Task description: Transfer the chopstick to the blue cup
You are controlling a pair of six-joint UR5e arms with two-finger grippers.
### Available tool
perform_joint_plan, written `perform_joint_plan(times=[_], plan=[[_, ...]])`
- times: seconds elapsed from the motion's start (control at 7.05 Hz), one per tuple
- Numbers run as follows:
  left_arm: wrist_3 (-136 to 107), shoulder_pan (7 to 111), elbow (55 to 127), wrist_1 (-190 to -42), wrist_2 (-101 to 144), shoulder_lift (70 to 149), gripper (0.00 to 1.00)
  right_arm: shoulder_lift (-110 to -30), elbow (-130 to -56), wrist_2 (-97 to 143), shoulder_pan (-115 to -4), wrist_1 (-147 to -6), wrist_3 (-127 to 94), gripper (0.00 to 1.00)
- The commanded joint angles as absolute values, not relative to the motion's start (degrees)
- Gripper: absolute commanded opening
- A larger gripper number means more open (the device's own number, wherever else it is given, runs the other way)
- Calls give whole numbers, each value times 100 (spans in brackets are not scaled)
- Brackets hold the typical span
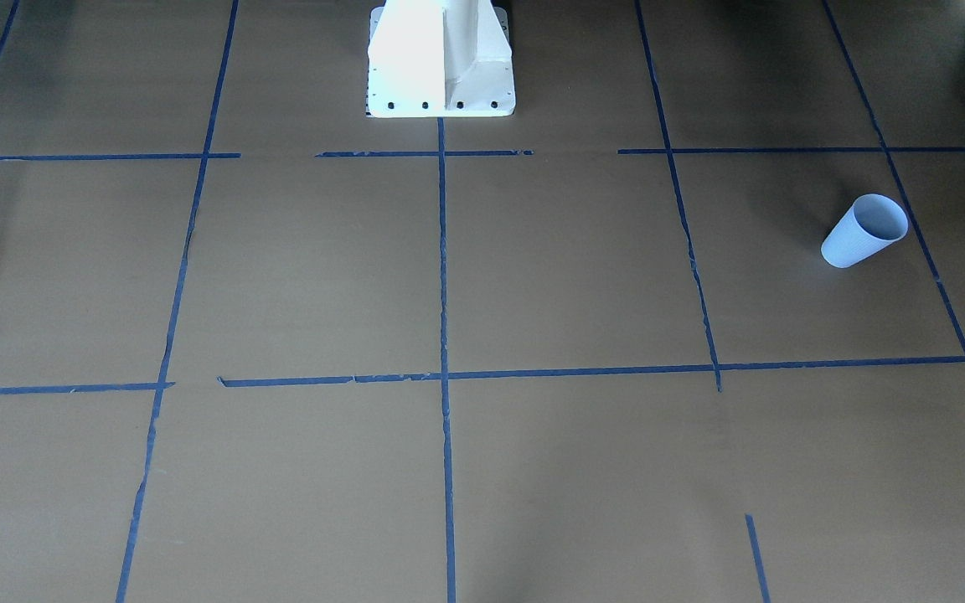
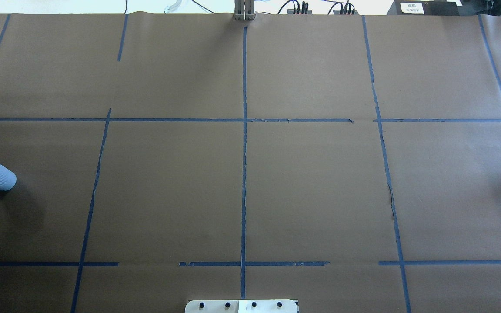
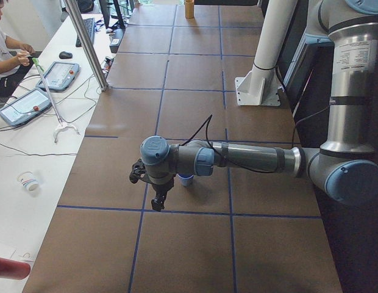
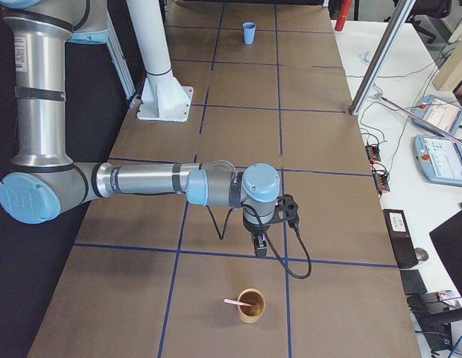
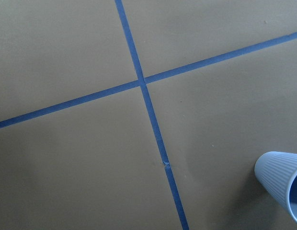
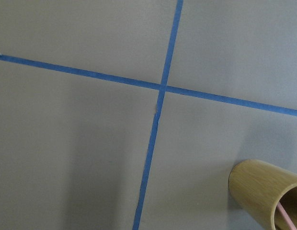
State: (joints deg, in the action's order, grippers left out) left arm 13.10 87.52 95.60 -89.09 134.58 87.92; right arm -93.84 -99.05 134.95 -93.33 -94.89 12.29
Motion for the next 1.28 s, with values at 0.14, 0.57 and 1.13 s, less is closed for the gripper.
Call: perform_joint_plan(times=[0.14,0.57,1.13], plan=[[1327,8736,9651,-8859,13403,8780,100,-9439,-9905,13491,-9387,-9492,1134,100],[346,8728,9755,-8929,13429,8833,100,-9649,-9914,13526,-9387,-9492,1125,100],[334,8701,9518,-9395,13500,8851,100,-10063,-10133,13553,-9396,-9483,1134,100]])
